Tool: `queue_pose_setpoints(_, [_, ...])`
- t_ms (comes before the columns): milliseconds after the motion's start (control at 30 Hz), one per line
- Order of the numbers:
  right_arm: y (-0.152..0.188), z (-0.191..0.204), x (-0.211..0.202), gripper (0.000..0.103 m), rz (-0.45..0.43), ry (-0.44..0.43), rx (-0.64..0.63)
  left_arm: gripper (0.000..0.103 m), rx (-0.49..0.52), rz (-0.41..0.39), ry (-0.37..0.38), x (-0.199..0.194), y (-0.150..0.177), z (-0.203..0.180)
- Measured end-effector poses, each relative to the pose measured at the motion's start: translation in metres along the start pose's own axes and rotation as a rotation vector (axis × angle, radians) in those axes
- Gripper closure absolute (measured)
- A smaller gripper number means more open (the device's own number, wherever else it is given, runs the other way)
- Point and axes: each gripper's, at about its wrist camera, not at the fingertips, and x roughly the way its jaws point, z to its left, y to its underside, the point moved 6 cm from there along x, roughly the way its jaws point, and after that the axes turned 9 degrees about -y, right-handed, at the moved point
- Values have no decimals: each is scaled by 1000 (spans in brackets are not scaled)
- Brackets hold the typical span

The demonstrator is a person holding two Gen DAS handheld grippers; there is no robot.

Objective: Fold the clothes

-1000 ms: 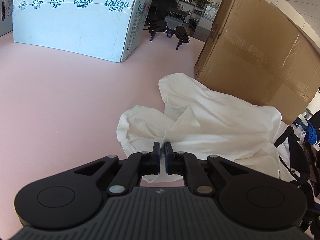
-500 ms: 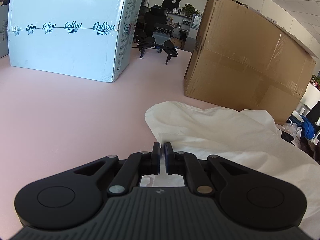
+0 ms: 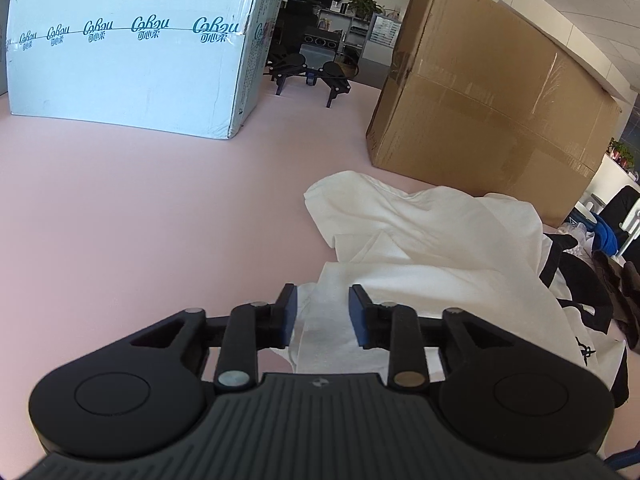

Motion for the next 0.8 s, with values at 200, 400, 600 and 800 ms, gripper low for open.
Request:
queue_pose_setpoints(200, [-35,-22,2,42,-158,72,46,21,132,-47,59,-23,12,-12])
queue_pose_setpoints(400, [-27,-42,41,42,-124,47,83,31,283,3,9,-14,34,-25])
queue_pose_setpoints(600, [-2,-56,58,42,-50,17,131,30,358,19,3,-6,45,-34])
queue_pose_setpoints(800, [4,-48,60,36,-45,18,87,38,278,67,51,5,40,-25])
